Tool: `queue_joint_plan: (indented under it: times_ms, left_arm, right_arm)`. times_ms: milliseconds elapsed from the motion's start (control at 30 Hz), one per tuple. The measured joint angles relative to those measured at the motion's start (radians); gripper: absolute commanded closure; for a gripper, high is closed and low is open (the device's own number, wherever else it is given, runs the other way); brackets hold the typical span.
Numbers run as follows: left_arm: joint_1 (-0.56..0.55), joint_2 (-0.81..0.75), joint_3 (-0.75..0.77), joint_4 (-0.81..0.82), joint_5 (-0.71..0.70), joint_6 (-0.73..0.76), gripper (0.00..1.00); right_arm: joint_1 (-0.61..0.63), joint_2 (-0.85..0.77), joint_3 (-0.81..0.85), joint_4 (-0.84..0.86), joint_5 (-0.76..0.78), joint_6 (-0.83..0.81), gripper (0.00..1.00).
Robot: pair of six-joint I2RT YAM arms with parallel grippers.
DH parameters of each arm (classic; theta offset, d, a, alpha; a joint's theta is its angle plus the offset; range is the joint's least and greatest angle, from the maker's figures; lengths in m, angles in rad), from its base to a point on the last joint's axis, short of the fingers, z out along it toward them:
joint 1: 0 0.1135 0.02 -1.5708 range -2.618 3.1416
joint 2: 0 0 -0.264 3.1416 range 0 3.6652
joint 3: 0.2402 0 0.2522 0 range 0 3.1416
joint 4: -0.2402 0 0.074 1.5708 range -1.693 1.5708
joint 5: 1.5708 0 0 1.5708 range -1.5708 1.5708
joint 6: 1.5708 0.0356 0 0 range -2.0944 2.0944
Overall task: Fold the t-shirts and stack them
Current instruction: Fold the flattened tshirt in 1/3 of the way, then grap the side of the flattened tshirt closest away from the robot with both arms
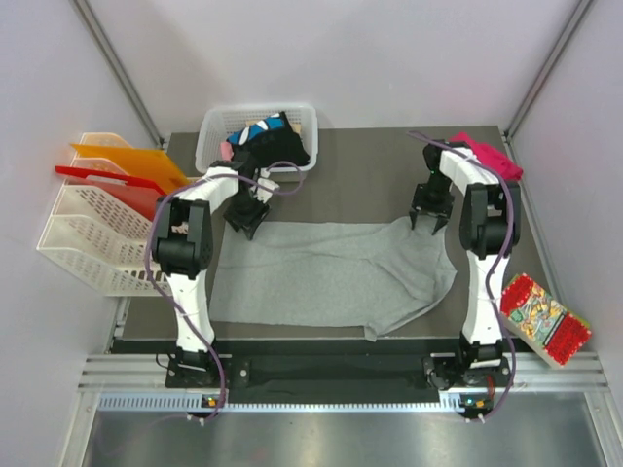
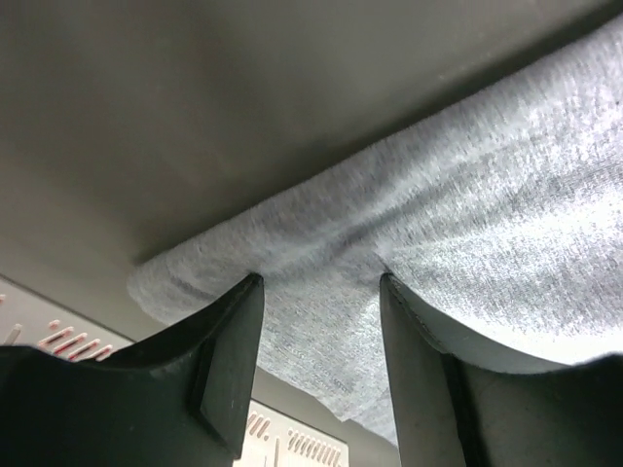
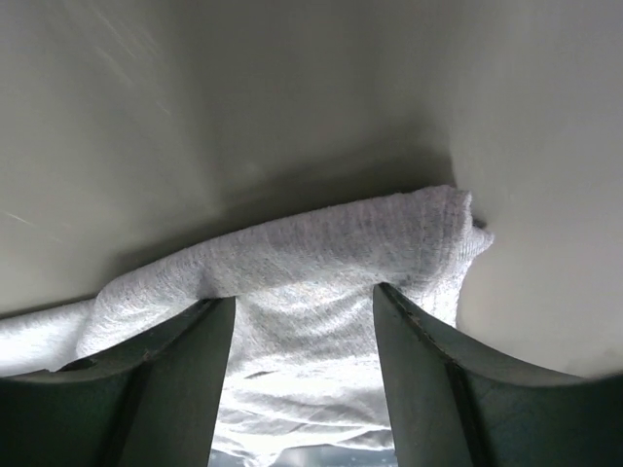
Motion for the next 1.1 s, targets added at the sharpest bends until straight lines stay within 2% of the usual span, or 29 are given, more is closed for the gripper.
queue_joint_plan:
  times_ms: [100, 400, 567, 700, 833, 967, 1100]
  left_arm:
    - [0.018, 0.060, 0.088, -0.077, 0.022, -0.011, 0.45]
    - [0.036, 0.157, 0.250, -0.138, -0.001, 0.037, 0.46]
    - [0.045, 0.210, 0.352, -0.185, -0.016, 0.084, 0.46]
    - [0.046, 0.200, 0.353, -0.188, -0.021, 0.098, 0.40]
    - [0.047, 0.100, 0.234, -0.153, -0.037, 0.064, 0.34]
    - [0.054, -0.096, 0.072, -0.117, -0.038, 0.021, 0.32]
    - [0.033, -0.407, -0.100, -0.090, -0.036, -0.004, 0.32]
  right_arm:
    - [-0.007, 0.060, 0.111, -0.030, -0.004, 0.002, 0.40]
    - [-0.040, 0.190, 0.375, -0.040, -0.019, 0.045, 0.41]
    - [-0.076, 0.196, 0.406, 0.064, -0.051, 0.065, 0.39]
    - [-0.089, 0.176, 0.402, 0.137, -0.066, 0.062, 0.36]
    - [-0.064, 0.006, 0.253, 0.195, -0.040, 0.050, 0.35]
    - [0.003, -0.345, -0.029, 0.207, -0.014, 0.035, 0.35]
    - [0.084, -0.692, -0.338, 0.222, 0.002, 0.031, 0.37]
